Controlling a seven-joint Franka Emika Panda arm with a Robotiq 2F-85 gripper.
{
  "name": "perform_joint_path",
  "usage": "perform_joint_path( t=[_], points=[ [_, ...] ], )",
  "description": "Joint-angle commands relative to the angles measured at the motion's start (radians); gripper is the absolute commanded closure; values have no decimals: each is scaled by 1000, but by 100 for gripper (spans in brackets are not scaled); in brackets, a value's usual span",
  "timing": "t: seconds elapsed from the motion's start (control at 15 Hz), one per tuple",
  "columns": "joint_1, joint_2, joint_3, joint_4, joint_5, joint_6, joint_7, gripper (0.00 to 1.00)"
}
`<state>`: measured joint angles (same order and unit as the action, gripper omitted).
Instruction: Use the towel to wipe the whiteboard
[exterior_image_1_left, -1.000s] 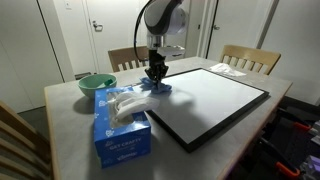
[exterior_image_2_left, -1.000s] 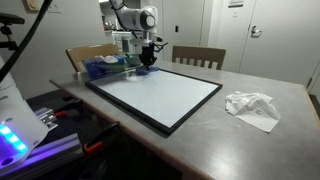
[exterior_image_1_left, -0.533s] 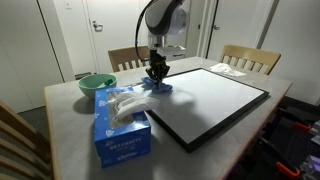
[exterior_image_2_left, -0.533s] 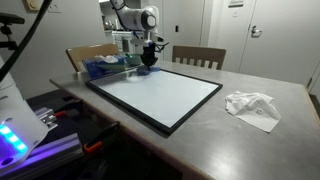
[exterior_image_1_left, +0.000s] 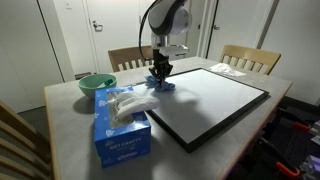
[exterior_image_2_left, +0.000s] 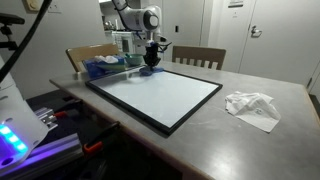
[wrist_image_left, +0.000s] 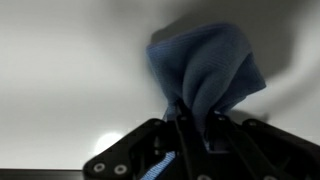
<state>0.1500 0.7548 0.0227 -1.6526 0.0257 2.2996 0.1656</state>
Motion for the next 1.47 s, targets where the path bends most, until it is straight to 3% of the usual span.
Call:
perform_joint_path(
  t=[0.0,0.67,0.93,1.4],
  points=[
    [-18,22,-16,-33,-28,20,-32,96],
    [-53,8,-31,-57,-17,9,-45,96],
    [-91,-13,5,-59,30,-39,-96,96],
    [-116,-3,-17,-76,0,-41,-170,96]
  ],
)
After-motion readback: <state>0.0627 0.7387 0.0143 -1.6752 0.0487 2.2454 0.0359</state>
